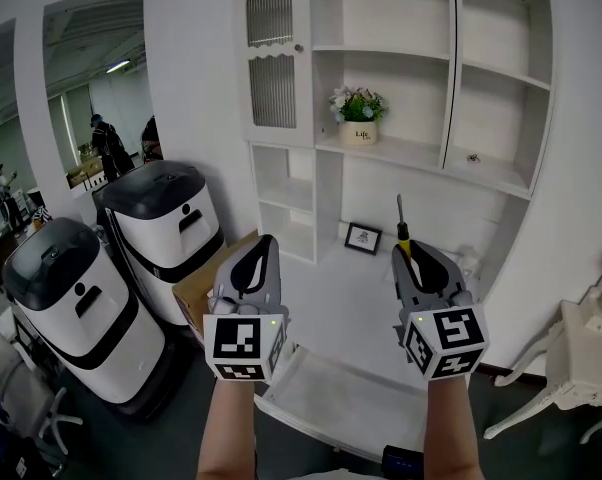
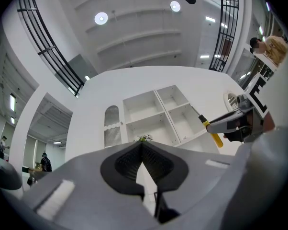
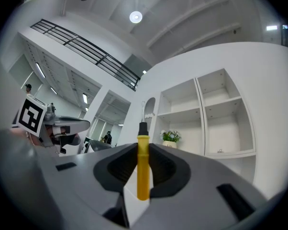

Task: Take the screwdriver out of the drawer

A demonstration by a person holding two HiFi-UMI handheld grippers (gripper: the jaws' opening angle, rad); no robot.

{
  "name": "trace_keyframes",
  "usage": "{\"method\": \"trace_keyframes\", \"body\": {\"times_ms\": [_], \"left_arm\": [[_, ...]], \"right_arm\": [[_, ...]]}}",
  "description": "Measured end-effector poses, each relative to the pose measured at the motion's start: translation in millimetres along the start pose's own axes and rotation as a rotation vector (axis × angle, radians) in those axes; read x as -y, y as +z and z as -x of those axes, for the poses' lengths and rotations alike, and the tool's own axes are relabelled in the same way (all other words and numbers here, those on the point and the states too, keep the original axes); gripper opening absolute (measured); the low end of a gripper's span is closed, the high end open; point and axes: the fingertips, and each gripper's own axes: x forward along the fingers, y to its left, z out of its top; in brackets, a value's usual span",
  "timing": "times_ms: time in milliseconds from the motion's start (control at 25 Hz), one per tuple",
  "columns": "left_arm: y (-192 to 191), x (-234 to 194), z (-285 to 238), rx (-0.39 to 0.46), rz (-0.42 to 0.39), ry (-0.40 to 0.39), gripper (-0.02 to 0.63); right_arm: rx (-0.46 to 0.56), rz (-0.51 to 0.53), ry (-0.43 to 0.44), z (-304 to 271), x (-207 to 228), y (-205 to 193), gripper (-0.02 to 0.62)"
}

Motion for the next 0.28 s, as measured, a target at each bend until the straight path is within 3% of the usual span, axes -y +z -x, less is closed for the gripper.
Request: {"method": "trace_keyframes", "body": {"times_ms": [280], "left_arm": [[-3.5,6.6,0.5,-0.004,-0.005,-0.021,0.005]], "right_arm": [[-0.005,0.000,-0.004,3.0,0.1,-2.2,0.081]]}}
